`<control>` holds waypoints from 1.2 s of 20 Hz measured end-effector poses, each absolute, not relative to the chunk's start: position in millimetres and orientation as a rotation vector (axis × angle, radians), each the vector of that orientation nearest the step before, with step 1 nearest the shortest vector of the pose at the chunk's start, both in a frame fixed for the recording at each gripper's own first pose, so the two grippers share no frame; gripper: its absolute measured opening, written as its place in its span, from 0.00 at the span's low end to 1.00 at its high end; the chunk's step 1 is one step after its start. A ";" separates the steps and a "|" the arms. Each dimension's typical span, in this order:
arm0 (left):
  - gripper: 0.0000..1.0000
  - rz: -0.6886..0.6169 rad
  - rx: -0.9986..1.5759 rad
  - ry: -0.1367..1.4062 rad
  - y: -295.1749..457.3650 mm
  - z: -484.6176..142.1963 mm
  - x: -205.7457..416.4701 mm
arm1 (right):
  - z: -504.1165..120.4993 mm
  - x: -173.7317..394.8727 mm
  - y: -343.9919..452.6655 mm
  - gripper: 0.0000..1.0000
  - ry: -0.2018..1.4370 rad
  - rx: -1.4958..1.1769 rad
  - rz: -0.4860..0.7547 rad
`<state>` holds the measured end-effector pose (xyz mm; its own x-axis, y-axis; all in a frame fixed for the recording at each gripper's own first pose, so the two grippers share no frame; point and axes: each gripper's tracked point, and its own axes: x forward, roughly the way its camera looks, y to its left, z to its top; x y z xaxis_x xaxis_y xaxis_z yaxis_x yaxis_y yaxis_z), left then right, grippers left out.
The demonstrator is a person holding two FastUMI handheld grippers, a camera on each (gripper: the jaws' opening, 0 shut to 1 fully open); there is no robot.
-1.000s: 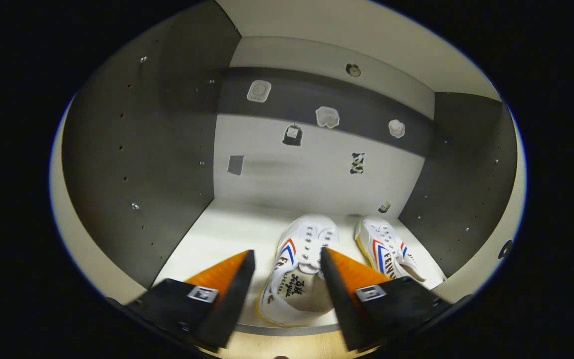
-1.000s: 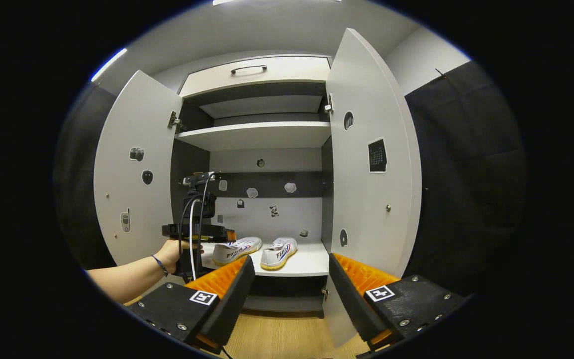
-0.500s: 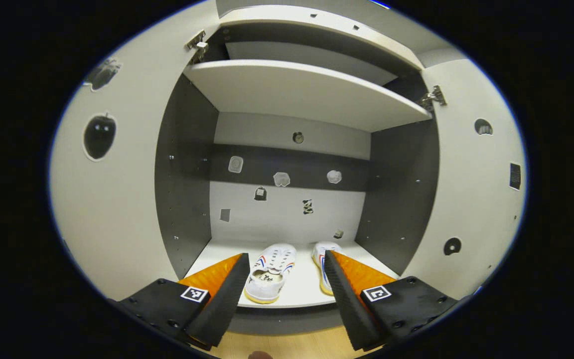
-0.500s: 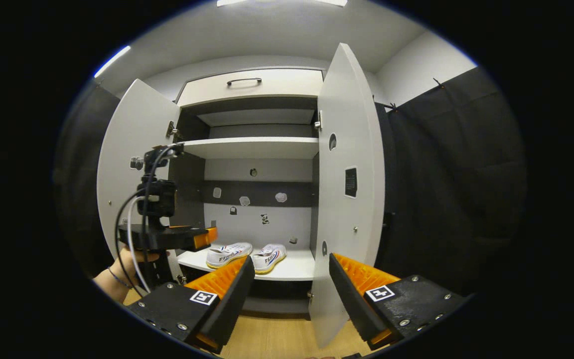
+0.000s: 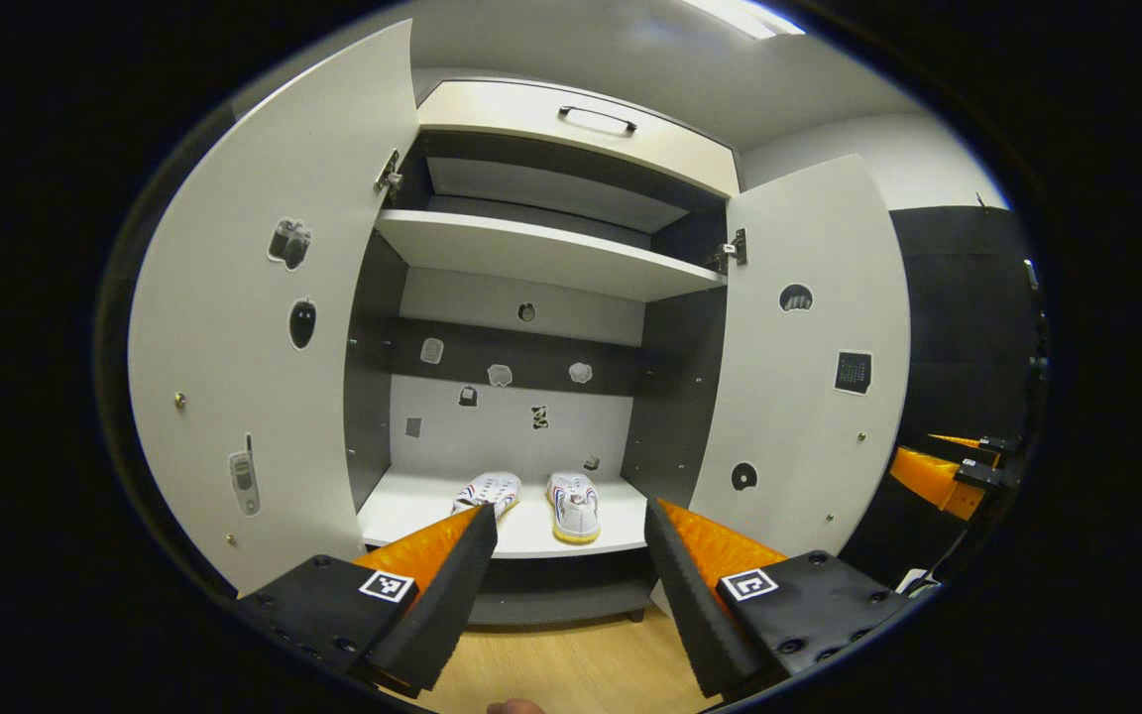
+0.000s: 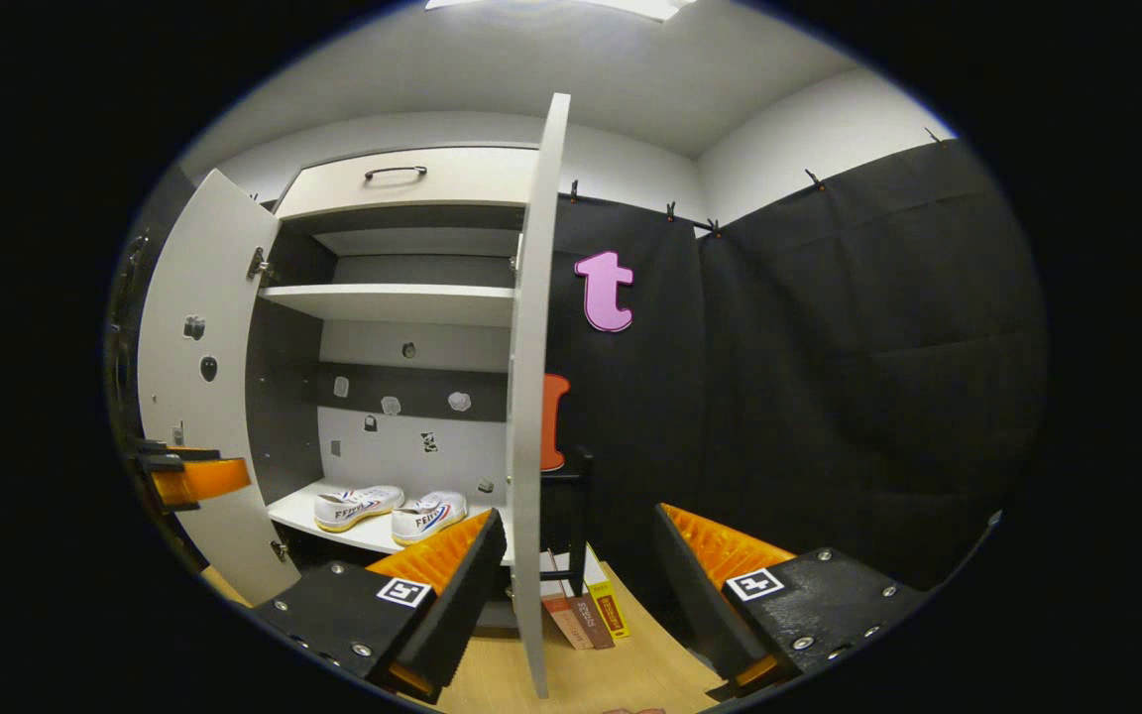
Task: Grab one shoe with the right hand and put it into the shoe cabinet, grab the other shoe with the left hand and put it into the shoe cabinet; then close the right door with the right hand and the left door with the left hand.
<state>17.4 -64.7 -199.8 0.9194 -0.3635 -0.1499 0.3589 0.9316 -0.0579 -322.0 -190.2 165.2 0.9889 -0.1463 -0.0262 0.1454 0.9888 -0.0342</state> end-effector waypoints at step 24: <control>0.96 -0.209 -0.052 0.090 23.1 -151.3 -41.1 | 140.5 -305.1 -138.6 0.52 0.097 0.023 0.081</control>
